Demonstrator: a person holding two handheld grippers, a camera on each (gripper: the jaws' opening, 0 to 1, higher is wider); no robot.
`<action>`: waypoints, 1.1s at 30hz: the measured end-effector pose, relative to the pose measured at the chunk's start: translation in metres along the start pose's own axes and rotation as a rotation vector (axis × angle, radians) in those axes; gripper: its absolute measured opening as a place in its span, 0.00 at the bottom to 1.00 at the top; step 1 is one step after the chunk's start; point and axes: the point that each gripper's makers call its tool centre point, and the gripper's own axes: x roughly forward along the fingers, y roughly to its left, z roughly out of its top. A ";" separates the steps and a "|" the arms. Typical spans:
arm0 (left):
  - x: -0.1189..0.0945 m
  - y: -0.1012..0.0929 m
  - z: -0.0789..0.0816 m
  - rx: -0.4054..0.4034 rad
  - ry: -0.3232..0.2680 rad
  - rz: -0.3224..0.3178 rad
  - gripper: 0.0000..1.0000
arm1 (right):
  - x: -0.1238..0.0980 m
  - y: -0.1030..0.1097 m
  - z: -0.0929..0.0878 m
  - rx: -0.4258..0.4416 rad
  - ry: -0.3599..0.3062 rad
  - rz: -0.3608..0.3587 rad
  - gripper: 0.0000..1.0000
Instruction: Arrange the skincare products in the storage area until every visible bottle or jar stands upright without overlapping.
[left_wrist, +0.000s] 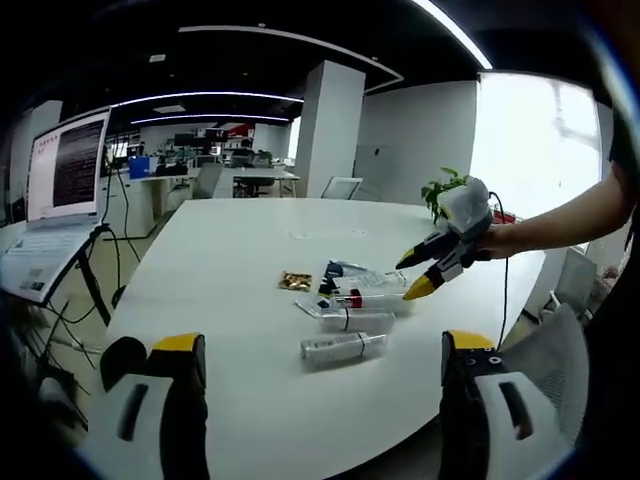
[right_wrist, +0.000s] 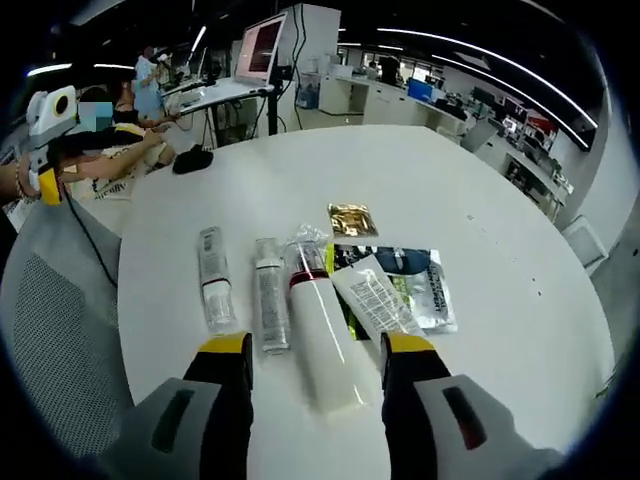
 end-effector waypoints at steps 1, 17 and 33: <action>0.000 0.000 0.000 -0.001 0.001 0.001 0.91 | 0.002 0.000 0.002 -0.007 0.001 0.003 0.50; 0.000 -0.004 -0.005 0.009 0.021 -0.014 0.89 | 0.048 -0.004 0.005 -0.134 0.189 0.090 0.41; -0.002 -0.002 -0.002 -0.001 0.008 0.001 0.89 | 0.071 0.004 0.000 -0.167 0.307 0.147 0.32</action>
